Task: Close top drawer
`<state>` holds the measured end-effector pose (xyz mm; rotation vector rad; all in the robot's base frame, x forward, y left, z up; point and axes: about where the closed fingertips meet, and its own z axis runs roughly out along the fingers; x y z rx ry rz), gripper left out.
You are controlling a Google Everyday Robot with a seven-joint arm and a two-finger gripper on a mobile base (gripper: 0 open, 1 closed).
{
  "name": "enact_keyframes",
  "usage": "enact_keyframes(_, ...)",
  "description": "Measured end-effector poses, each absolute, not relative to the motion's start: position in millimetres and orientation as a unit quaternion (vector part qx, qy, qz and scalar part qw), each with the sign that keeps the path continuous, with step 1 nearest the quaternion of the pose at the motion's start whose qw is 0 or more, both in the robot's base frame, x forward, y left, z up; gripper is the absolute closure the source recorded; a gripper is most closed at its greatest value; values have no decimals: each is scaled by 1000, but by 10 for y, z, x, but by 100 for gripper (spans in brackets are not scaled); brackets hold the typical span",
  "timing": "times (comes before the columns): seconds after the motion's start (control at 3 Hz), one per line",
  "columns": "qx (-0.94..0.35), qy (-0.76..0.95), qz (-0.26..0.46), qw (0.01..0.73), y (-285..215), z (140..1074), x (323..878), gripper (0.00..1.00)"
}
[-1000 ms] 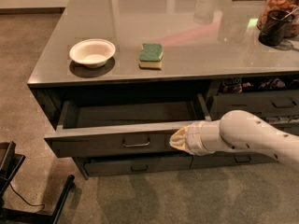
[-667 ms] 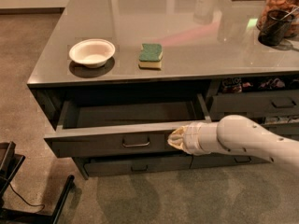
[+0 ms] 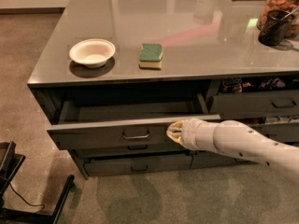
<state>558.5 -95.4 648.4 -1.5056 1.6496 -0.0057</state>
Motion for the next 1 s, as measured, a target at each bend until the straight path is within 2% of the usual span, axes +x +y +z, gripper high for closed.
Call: enact_keyframes(1.0,-603,657,-39,451,-794,6386,6280,100)
